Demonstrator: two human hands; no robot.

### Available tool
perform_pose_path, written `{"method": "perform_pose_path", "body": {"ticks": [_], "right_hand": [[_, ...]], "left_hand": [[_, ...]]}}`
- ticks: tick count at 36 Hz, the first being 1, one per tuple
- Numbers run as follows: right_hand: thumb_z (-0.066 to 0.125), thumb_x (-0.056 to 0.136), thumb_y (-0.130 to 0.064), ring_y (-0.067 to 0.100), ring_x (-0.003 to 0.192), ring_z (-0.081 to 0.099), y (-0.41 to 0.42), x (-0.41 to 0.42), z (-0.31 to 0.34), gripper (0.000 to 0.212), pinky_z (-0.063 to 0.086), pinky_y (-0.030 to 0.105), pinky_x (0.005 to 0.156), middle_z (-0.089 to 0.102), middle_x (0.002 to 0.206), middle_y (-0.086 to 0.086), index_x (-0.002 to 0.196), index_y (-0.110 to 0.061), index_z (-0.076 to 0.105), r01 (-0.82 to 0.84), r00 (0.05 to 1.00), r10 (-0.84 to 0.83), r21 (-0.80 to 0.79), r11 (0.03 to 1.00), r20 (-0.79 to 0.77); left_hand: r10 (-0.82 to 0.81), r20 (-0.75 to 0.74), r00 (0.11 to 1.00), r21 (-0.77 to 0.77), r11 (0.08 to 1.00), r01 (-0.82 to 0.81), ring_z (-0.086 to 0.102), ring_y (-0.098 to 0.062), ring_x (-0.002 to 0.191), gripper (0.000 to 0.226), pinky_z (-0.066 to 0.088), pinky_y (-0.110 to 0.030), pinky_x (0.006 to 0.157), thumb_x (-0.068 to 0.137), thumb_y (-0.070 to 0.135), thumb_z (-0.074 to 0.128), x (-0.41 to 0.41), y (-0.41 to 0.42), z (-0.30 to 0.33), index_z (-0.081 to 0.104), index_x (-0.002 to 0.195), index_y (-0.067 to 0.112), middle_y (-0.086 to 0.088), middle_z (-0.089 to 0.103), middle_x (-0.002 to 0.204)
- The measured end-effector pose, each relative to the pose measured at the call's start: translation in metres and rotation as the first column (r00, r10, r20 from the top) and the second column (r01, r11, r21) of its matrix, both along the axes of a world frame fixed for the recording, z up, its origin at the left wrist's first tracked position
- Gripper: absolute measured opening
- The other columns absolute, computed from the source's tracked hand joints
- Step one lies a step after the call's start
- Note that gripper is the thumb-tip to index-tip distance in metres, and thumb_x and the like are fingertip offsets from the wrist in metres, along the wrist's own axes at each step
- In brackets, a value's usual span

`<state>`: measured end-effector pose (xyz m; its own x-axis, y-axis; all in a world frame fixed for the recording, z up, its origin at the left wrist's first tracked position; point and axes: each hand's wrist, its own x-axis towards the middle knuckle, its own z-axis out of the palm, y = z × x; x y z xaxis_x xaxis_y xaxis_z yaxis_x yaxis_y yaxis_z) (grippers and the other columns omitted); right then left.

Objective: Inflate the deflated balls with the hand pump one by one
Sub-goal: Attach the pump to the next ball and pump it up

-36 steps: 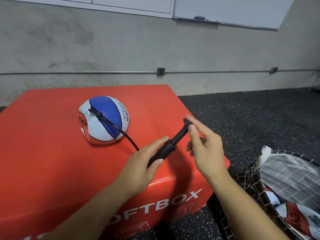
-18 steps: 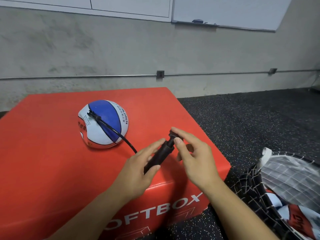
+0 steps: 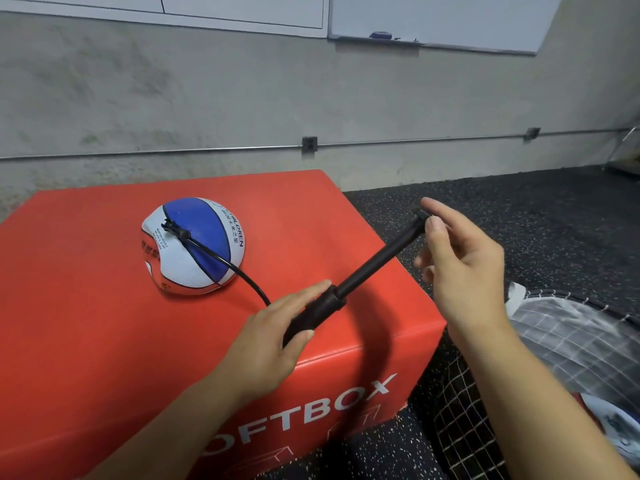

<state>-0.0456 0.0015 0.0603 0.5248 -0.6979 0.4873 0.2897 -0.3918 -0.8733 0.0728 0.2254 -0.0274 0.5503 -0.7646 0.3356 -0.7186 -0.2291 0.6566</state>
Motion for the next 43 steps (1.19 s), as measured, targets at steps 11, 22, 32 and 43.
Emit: {"method": "perform_pose_path", "body": {"ticks": [11, 22, 32, 43], "right_hand": [[0.057, 0.108, -0.023, 0.012, 0.054, 0.058, 0.033, 0.022, -0.015, 0.027, 0.049, 0.028, 0.059, 0.068, 0.078, -0.010, 0.130, -0.030, 0.072, -0.027, 0.999, 0.025, -0.065, 0.998, -0.040], [0.057, 0.106, -0.021, 0.008, 0.058, 0.059, 0.074, 0.042, -0.040, 0.027, 0.047, 0.018, 0.055, 0.074, 0.116, -0.006, 0.126, -0.033, 0.072, -0.181, 0.979, 0.168, -0.115, 0.977, -0.112], [0.058, 0.107, -0.021, 0.012, 0.057, 0.062, 0.081, 0.048, -0.054, 0.028, 0.050, 0.023, 0.059, 0.072, 0.120, -0.012, 0.124, -0.039, 0.071, -0.185, 0.972, 0.158, -0.152, 0.971, -0.171], [0.060, 0.106, -0.018, 0.011, 0.056, 0.059, 0.052, 0.033, -0.031, 0.025, 0.046, 0.020, 0.057, 0.077, 0.104, -0.008, 0.125, -0.027, 0.073, -0.108, 0.989, 0.098, -0.090, 0.990, -0.110]], "left_hand": [[0.025, -0.055, 0.998, -0.056, 0.998, -0.029, 0.054, 0.004, 0.133, 0.083, 0.048, -0.040, 0.113, 0.096, 0.007, 0.066, 0.004, 0.006, -0.005, 0.034, 0.157, 0.054, 0.032, 0.051, 0.146], [0.060, -0.124, 0.990, -0.090, 0.993, -0.071, 0.062, -0.002, 0.127, 0.082, 0.050, -0.041, 0.111, 0.096, 0.012, 0.065, 0.011, 0.014, -0.007, 0.032, 0.156, 0.056, 0.025, 0.055, 0.147], [0.082, -0.144, 0.986, -0.091, 0.991, -0.095, 0.057, 0.002, 0.131, 0.081, 0.049, -0.040, 0.112, 0.097, 0.012, 0.066, 0.011, 0.012, -0.006, 0.031, 0.158, 0.053, 0.026, 0.052, 0.150], [0.068, -0.063, 0.996, -0.027, 0.997, -0.070, 0.054, 0.003, 0.134, 0.083, 0.048, -0.040, 0.113, 0.098, 0.013, 0.065, 0.005, 0.008, -0.002, 0.028, 0.156, 0.059, 0.028, 0.051, 0.149]]}}
